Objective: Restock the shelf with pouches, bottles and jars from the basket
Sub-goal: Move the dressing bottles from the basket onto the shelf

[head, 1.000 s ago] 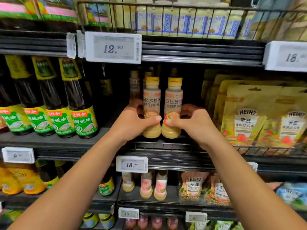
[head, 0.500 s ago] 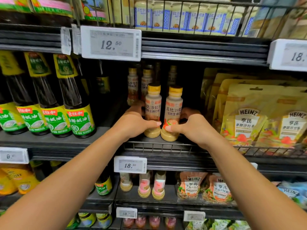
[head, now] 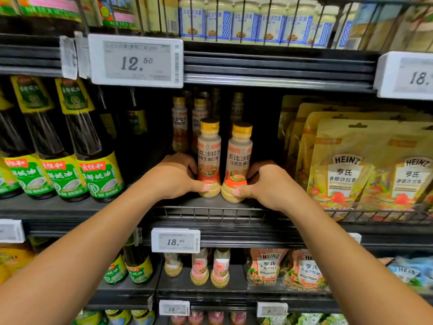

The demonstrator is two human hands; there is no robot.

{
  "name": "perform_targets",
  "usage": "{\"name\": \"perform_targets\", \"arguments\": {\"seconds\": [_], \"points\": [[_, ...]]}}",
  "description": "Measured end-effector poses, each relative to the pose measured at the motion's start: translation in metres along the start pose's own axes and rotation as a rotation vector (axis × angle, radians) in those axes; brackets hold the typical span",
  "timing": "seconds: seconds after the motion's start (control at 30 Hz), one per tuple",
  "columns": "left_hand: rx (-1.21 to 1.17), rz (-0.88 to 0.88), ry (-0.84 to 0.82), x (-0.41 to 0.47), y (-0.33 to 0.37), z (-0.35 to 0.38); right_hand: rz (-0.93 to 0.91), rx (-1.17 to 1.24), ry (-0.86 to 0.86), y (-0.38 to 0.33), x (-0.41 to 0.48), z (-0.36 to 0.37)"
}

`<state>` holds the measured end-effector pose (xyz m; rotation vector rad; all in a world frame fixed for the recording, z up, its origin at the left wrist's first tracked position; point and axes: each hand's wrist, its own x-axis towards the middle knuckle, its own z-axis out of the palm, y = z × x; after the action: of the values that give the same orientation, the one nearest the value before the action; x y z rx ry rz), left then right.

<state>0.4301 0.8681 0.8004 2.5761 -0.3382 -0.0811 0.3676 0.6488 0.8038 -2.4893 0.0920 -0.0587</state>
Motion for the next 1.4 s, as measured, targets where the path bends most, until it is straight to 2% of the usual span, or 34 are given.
{"name": "perform_targets", "arguments": {"seconds": [0.17, 0.33, 0.5, 0.83, 1.1, 1.27, 1.4], "points": [[0.073, 0.046, -0.024, 0.022, 0.01, 0.004, 0.075, -0.061, -0.015, -0.007, 0.019, -0.008], [-0.095, 0.092, -0.043, 0.047, 0.013, 0.011, 0.073, 0.001, -0.019, -0.006, 0.046, -0.01], [-0.093, 0.088, -0.021, 0.071, 0.021, 0.018, 0.039, 0.049, 0.019, -0.005, 0.07, -0.007], [0.039, 0.006, 0.152, 0.106, 0.044, 0.026, 0.116, 0.18, 0.077, -0.002, 0.109, -0.002], [-0.134, -0.179, 0.299, 0.121, 0.053, 0.04, 0.14, 0.3, 0.176, 0.007, 0.122, 0.006], [-0.191, -0.174, 0.423, 0.123, 0.053, 0.049, 0.108, 0.29, 0.208, 0.007, 0.125, 0.012], [-0.243, -0.173, 0.426, 0.126, 0.051, 0.052, 0.109, 0.295, 0.22, 0.003, 0.131, 0.017]]}}
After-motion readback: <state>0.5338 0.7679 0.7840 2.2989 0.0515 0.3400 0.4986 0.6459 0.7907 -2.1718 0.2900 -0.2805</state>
